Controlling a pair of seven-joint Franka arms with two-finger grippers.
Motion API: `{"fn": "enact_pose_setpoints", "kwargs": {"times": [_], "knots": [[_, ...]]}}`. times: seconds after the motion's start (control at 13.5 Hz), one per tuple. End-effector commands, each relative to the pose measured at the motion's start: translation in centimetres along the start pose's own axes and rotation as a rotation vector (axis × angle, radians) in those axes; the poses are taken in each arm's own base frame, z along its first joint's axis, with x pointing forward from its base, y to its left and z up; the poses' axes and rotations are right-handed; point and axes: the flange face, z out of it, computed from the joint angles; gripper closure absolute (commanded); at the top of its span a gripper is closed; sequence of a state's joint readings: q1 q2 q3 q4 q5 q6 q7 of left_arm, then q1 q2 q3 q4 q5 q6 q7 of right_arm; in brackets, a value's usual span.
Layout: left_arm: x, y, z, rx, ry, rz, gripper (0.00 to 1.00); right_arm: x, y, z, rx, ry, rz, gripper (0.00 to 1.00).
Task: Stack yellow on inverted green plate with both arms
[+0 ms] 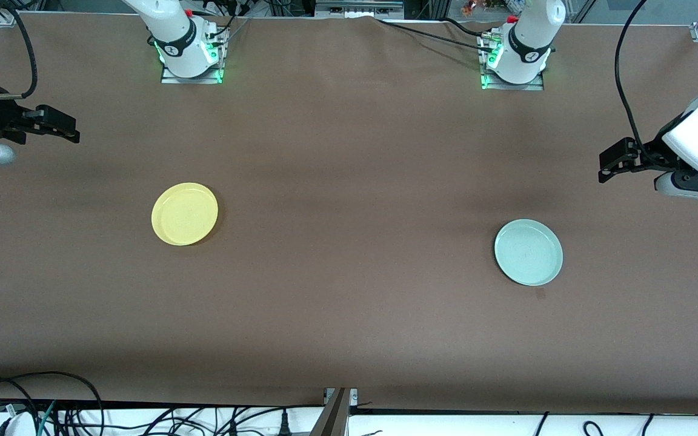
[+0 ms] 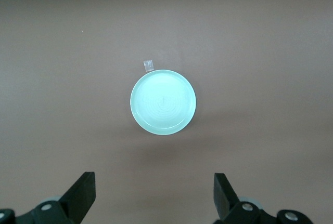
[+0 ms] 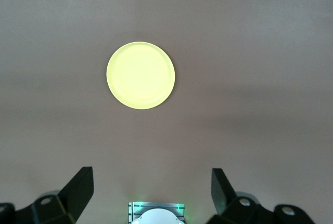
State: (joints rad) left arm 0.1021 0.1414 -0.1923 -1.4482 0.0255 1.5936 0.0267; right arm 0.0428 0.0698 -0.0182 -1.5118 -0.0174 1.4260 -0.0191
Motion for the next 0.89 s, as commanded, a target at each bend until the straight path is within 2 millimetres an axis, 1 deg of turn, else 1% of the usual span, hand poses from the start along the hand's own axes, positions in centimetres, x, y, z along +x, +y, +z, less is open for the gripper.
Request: {"fn": "enact_pose_setpoints", "kwargs": {"times": [0.0,0.37,0.82], "knots": [[-0.6,0.1,-0.7,0.043,0.022,0.030,0.00,-0.1,0.2,-0.3,0.009,-0.005,0.004,0.00],[-0.4,-0.3,-1.8,0.038,0.042,0.009,0.00,-0.1,0.5,-0.3,0.009,-0.005,0.009,0.00],[-0.5,-0.1,-2.1,0.032,0.047,0.009,0.00,0.0,0.6,-0.3,0.008,-0.002,0.009,0.00]]}}
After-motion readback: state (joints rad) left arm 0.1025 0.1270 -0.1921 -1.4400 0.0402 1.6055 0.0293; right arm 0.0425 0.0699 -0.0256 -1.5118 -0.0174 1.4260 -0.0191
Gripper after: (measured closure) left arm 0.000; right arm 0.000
